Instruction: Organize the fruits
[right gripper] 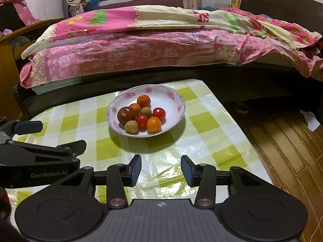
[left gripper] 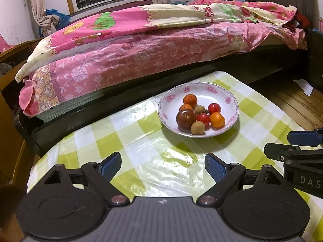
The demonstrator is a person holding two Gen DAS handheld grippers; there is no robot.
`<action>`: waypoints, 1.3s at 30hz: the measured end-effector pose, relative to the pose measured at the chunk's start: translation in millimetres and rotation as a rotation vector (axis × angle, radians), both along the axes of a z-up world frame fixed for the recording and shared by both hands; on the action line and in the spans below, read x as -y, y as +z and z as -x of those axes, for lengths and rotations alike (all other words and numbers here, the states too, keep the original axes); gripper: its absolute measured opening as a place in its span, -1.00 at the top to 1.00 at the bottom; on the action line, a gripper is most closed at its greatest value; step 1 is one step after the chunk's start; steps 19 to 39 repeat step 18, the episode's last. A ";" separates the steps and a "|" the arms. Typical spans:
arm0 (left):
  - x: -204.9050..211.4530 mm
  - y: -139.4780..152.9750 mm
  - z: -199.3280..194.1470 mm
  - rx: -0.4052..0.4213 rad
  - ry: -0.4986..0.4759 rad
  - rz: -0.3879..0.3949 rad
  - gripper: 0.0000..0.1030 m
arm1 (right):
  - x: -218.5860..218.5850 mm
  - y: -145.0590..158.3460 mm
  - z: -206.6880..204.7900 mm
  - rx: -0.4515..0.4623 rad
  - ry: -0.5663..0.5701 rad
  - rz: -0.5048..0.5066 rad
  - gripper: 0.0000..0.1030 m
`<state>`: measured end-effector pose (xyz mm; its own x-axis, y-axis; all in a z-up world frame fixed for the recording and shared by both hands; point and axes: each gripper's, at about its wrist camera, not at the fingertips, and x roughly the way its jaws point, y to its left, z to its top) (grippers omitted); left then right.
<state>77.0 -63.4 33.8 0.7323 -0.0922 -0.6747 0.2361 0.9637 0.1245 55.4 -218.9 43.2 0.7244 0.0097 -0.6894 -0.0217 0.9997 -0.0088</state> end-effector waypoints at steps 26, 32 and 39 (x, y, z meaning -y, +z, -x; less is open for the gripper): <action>-7.5 0.7 36.4 -0.040 -0.001 0.033 -0.88 | -8.5 2.6 37.2 -0.006 0.025 -0.029 0.16; -7.5 0.7 36.4 -0.040 -0.001 0.033 -0.88 | -8.5 2.6 37.2 -0.006 0.025 -0.029 0.16; -7.5 0.7 36.4 -0.040 -0.001 0.033 -0.88 | -8.5 2.6 37.2 -0.006 0.025 -0.029 0.16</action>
